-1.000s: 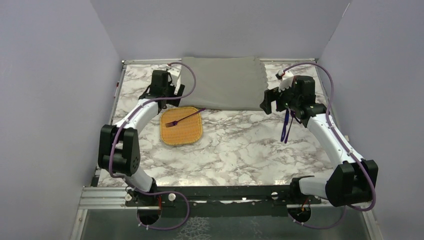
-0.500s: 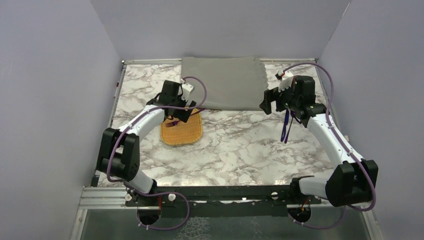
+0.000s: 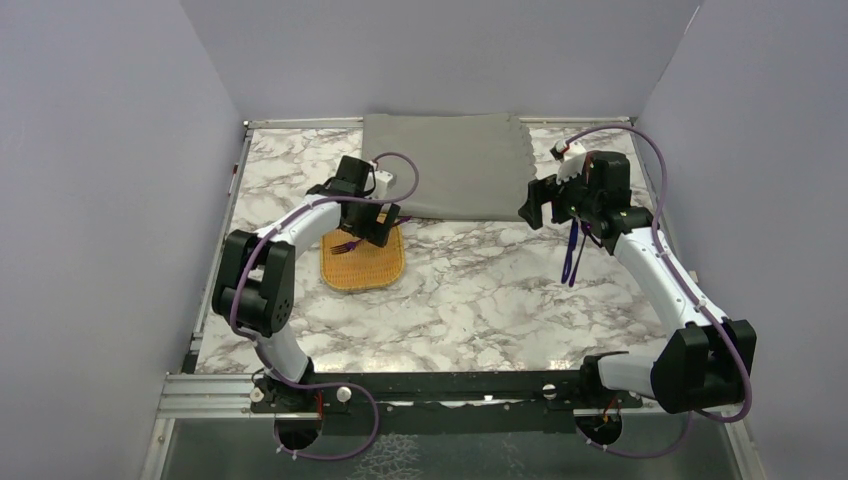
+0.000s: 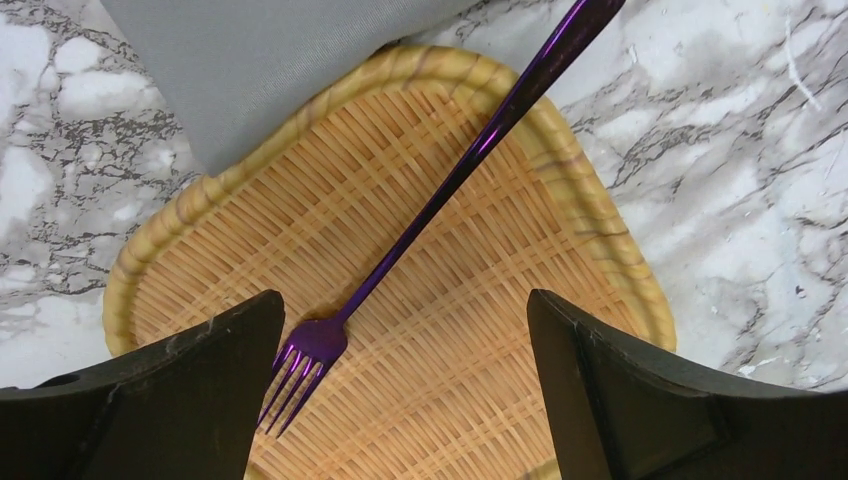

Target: Set the dinner table for one person

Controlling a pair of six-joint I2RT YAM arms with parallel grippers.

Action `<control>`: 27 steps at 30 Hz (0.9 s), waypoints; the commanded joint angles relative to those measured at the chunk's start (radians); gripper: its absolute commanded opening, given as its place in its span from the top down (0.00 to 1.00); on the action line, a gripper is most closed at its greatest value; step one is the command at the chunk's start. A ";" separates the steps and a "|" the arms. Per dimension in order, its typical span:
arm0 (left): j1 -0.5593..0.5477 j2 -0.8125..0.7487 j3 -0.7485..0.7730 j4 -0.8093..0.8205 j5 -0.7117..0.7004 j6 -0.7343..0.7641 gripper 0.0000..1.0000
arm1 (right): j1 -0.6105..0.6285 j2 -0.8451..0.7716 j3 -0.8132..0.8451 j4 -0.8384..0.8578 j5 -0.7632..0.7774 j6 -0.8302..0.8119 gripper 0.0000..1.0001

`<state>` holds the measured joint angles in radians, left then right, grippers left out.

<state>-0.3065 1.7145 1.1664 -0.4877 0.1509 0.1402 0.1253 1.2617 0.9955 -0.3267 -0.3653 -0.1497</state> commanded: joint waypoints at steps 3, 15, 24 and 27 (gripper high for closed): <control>-0.010 -0.012 -0.047 -0.011 -0.053 0.074 0.07 | 0.002 -0.013 -0.007 0.012 -0.037 -0.005 0.00; -0.013 0.030 -0.096 0.068 -0.070 0.094 0.24 | 0.001 -0.023 -0.011 0.014 -0.047 -0.005 0.00; -0.029 0.035 -0.110 0.073 -0.072 0.103 0.55 | 0.001 -0.019 -0.012 0.015 -0.047 -0.008 0.00; -0.035 0.034 -0.113 0.070 -0.067 0.105 0.66 | 0.000 -0.018 -0.013 0.015 -0.049 -0.008 0.00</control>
<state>-0.3286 1.7378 1.0733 -0.4274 0.0895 0.2298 0.1253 1.2613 0.9955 -0.3264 -0.3882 -0.1497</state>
